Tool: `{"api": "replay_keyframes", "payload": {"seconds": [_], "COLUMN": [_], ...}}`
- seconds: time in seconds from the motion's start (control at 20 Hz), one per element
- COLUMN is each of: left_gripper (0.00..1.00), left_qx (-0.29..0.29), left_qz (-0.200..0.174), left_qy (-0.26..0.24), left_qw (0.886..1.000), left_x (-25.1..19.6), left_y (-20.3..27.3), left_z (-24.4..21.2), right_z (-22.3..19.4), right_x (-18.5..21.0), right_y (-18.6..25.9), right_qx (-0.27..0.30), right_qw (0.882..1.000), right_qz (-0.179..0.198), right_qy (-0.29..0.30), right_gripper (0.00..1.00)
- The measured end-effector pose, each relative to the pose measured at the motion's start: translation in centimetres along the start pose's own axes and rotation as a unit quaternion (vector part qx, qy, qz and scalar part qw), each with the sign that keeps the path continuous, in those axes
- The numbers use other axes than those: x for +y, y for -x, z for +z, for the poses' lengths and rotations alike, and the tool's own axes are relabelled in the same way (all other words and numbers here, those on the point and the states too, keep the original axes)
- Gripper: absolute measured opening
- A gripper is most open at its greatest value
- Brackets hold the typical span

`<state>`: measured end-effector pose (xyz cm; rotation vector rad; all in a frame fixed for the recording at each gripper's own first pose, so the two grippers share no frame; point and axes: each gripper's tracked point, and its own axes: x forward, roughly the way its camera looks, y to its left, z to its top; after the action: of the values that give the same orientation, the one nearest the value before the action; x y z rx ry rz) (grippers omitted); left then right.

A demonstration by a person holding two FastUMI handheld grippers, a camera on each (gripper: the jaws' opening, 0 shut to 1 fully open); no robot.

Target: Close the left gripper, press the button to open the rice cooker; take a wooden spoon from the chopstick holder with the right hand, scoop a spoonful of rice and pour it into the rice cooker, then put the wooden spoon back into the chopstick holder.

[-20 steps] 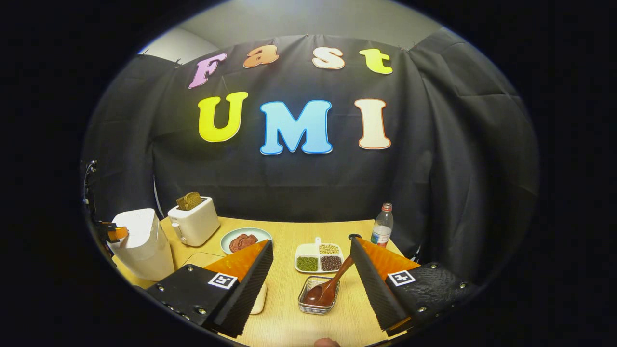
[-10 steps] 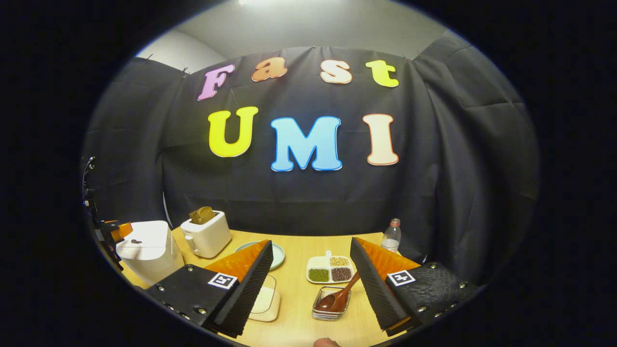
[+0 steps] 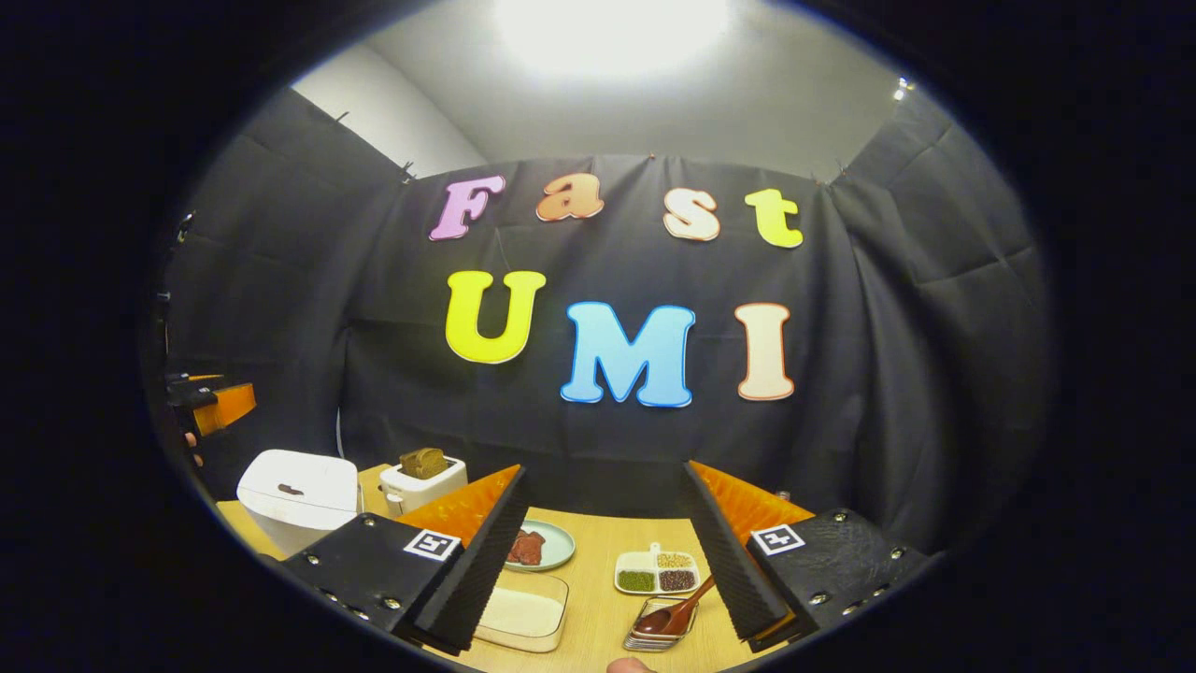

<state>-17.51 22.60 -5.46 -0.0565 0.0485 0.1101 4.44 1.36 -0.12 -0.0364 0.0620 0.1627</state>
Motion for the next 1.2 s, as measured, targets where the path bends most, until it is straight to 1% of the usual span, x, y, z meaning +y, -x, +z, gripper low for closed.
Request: {"api": "replay_keyframes", "payload": {"seconds": [0.1, 0.15, 0.2, 0.25, 0.3, 0.4, 0.55, 0.7, 0.75, 0.8, 0.9, 1.0, 1.05, 1.1, 1.2], "left_gripper": [0.99, 0.95, 0.99, 0.99, 0.95, 0.96, 0.99, 0.95, 0.99, 0.97, 0.99, 0.97, 0.99, 0.97, 0.97], "left_qx": [0.001, -0.002, -0.006, -0.006, -0.004, -0.007, -0.021, -0.028, -0.03, -0.031, -0.031, -0.031, -0.032, -0.034, -0.033], "left_qz": [-0.006, -0.005, -0.004, -0.006, -0.007, -0.009, -0.012, -0.014, -0.015, -0.017, -0.017, -0.019, -0.02, -0.021, -0.025], "left_qy": [0.004, 0.007, 0.011, 0.014, 0.015, 0.015, 0.012, 0.008, 0.009, 0.01, 0.01, 0.014, 0.015, 0.015, 0.012], "left_qw": [1.0, 1.0, 1.0, 1.0, 1.0, 1.0, 1.0, 0.999, 0.999, 0.999, 0.999, 0.999, 0.999, 0.999, 0.999], "left_x": [-0.4, -0.4, -0.5, -0.6, -0.6, -0.5, -0.4, -0.2, 0.0, 0.0, 0.3, 0.6, 0.7, 0.8, 1.0], "left_y": [0.8, 1.1, 1.4, 1.8, 2.1, 2.7, 3.4, 3.7, 3.8, 3.9, 4.0, 4.0, 4.2, 4.2, 4.3], "left_z": [-0.1, 0.0, 0.2, 0.2, 0.2, 0.8, 2.1, 2.6, 2.8, 2.9, 3.0, 3.1, 3.2, 3.4, 3.2], "right_z": [0.1, 0.1, -0.1, -0.2, -0.1, -0.2, 0.2, 0.4, 0.5, 0.7, 0.8, 1.1, 1.3, 1.5, 1.5], "right_x": [0.7, 1.4, 1.9, 2.3, 2.5, 3.2, 3.3, 3.5, 3.5, 3.5, 3.7, 3.7, 3.8, 3.9, 4.0], "right_y": [0.1, 0.0, -0.1, -0.1, -0.3, -0.3, -0.4, -0.5, -0.4, -0.5, -0.4, -0.4, -0.2, -0.1, 0.0], "right_qx": [-0.006, -0.005, -0.001, 0.0, 0.0, 0.003, 0.0, 0.002, 0.002, 0.003, 0.006, 0.003, 0.001, 0.0, 0.001], "right_qw": [1.0, 1.0, 1.0, 1.0, 0.999, 0.999, 0.999, 0.999, 0.999, 0.999, 0.999, 0.999, 0.999, 0.999, 0.999], "right_qz": [0.0, 0.005, 0.01, 0.009, 0.007, 0.011, 0.009, 0.007, 0.005, 0.004, 0.002, -0.001, -0.002, -0.003, -0.007], "right_qy": [-0.004, -0.014, -0.024, -0.029, -0.033, -0.041, -0.033, -0.037, -0.039, -0.039, -0.037, -0.034, -0.034, -0.035, -0.039], "right_gripper": [0.96, 0.96, 0.96, 0.96, 0.96, 0.96, 0.96, 0.96, 0.96, 0.96, 0.96, 0.96, 0.96, 0.96, 0.96]}}
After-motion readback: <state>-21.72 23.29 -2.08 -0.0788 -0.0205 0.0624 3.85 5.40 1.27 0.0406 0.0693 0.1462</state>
